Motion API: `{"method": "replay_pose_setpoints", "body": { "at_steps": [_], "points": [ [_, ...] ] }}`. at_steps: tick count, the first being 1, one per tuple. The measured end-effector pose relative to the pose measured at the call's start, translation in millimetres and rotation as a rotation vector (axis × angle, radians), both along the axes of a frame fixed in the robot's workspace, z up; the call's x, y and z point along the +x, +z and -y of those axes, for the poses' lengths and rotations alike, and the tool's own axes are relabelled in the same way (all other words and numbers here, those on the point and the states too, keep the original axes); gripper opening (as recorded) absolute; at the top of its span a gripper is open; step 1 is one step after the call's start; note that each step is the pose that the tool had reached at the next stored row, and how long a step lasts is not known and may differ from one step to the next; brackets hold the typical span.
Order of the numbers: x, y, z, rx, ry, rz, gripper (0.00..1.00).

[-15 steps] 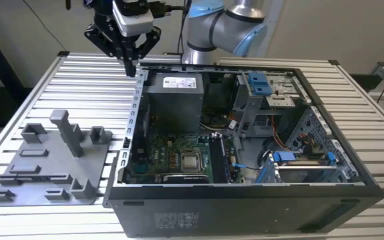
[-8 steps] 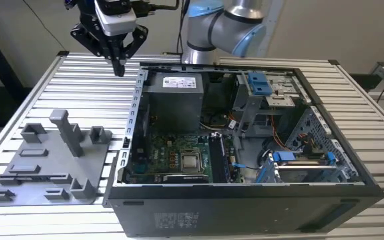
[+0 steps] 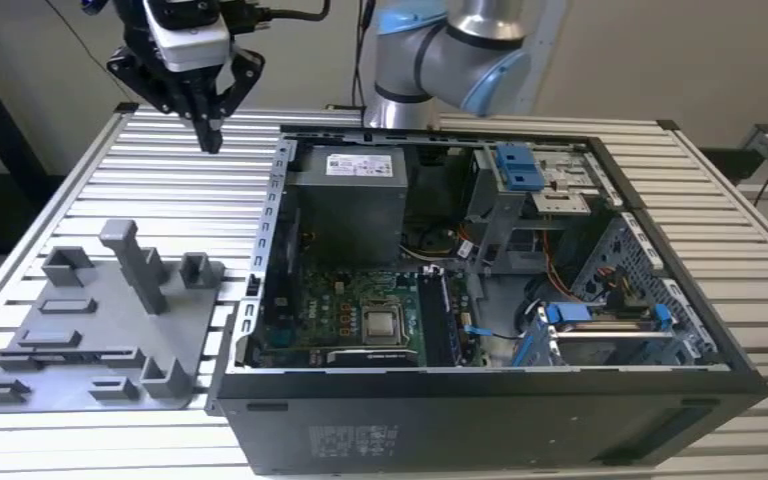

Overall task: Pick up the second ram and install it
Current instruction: 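Reach for the second ram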

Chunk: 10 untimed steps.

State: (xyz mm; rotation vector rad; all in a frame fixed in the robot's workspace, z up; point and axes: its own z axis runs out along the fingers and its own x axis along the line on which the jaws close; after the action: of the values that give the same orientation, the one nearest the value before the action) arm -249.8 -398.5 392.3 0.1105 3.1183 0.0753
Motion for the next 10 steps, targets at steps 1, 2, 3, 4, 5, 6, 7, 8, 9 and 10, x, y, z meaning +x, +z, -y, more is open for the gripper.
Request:
{"method": "replay_pose_setpoints", "body": {
  "at_steps": [1, 2, 3, 4, 5, 6, 7, 8, 9, 10],
  "points": [
    [-3.8, 0.0, 0.0, 0.0, 0.0, -0.0001, 0.11],
    [-7.8, -0.1, 0.0, 0.0001, 0.0, -0.0001, 0.11],
    [-12.3, -0.1, 0.0, 0.0001, 0.0, -0.0001, 0.11],
    [-16.8, -0.1, 0.0, 0.0001, 0.0, -0.0002, 0.11],
    [-21.3, -0.2, 0.0, 0.0002, 0.0, -0.0001, 0.11],
    [-25.4, -0.3, 0.0, 0.0003, 0.0, -0.0001, 0.11],
    [-29.7, -0.3, 0.0, 0.0002, 0.0, -0.0002, 0.11],
    [-34.3, -0.4, 0.0, 0.0003, 0.0, -0.0002, 0.11],
    [-38.8, -0.5, 0.0, 0.0004, 0.0, -0.0003, 0.11],
    [-43.3, -0.6, 0.0, 0.0004, 0.0, -0.0003, 0.11]
  ]
}}
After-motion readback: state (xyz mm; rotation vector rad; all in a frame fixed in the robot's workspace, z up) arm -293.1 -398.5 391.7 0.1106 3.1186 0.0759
